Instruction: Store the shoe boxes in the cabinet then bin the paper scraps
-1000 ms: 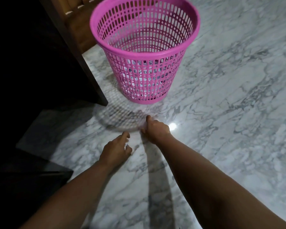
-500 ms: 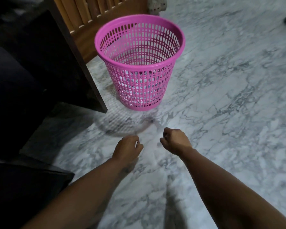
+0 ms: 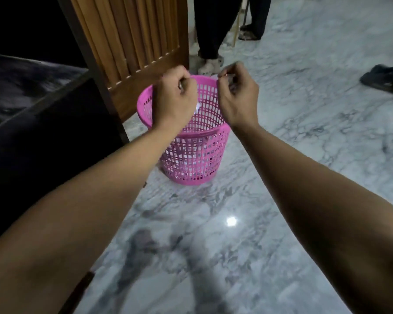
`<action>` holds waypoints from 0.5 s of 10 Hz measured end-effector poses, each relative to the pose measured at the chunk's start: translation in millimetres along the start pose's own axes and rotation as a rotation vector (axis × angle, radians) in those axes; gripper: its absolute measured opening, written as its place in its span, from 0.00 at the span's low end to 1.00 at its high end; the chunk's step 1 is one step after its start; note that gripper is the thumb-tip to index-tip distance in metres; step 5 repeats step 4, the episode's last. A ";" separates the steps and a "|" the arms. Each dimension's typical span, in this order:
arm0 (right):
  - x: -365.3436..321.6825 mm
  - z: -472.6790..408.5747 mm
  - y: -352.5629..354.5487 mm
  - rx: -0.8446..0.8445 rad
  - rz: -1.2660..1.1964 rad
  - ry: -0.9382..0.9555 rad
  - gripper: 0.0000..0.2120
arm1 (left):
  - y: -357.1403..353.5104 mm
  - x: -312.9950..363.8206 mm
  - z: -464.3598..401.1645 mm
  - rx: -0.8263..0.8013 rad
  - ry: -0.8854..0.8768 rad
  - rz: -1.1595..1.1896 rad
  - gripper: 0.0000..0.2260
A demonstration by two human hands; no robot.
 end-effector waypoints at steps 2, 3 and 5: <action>32.5 -57.1 -73.6 -0.395 0.437 -0.146 0.19 | 13.4 -57.2 -78.7 0.051 0.201 -0.256 0.07; 74.4 -41.5 -102.3 -0.794 0.706 -0.315 0.19 | -25.2 -125.5 -65.8 -0.363 0.509 -0.486 0.08; 83.6 -46.9 -97.3 -0.784 0.785 -0.330 0.18 | -49.6 -143.5 -39.0 -0.657 0.581 -0.610 0.04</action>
Point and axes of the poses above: each hand's wrist, its own z-axis away from the middle knuckle, its own y-axis out of the back of the hand, x = y × z, the point moved 9 cm from there along -z, towards the middle knuckle, and after that the axes turned 11 degrees about -x, right-handed, at the moved point
